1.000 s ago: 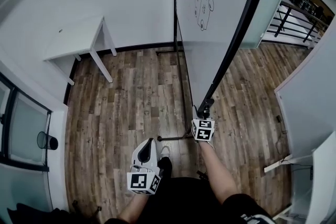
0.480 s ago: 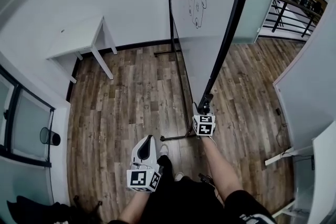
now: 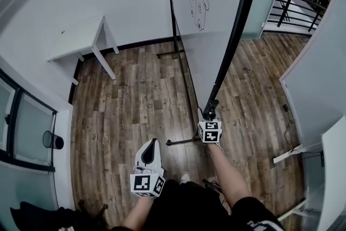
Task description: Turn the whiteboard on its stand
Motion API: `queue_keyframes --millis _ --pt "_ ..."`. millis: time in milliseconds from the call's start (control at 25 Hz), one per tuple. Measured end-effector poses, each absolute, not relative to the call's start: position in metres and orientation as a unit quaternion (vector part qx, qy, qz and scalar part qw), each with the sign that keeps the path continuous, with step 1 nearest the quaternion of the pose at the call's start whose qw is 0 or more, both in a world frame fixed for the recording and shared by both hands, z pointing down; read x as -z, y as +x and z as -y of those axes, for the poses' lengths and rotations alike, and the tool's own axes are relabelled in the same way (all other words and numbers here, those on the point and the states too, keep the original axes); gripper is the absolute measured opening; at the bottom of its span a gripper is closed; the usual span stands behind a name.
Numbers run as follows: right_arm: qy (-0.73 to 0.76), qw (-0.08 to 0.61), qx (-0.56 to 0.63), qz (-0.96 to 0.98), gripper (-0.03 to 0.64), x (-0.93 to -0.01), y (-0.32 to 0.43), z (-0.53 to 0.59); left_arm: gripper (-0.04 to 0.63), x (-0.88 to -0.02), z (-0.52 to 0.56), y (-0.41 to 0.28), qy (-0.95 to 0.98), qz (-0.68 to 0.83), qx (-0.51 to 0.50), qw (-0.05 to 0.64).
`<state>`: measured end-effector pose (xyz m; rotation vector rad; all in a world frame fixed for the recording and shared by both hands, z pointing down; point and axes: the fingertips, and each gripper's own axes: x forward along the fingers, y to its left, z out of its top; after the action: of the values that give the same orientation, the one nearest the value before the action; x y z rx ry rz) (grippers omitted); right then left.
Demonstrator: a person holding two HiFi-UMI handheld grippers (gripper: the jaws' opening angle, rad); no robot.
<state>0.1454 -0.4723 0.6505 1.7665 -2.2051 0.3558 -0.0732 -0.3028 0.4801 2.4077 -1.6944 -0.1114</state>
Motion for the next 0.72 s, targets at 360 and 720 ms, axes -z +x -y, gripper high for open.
queue_keyframes --millis 360,720 --pt "0.616 0.142 -0.120 0.765 0.162 -0.656 0.147 0.409 0.018 -0.487 0.263 -0.067 0.820 0.563 0.040 0.097" --pt "0.618 0.143 -0.121 0.763 0.163 -0.651 0.139 0.343 0.018 -0.481 0.216 -0.075 0.826 0.552 0.048 0.100"
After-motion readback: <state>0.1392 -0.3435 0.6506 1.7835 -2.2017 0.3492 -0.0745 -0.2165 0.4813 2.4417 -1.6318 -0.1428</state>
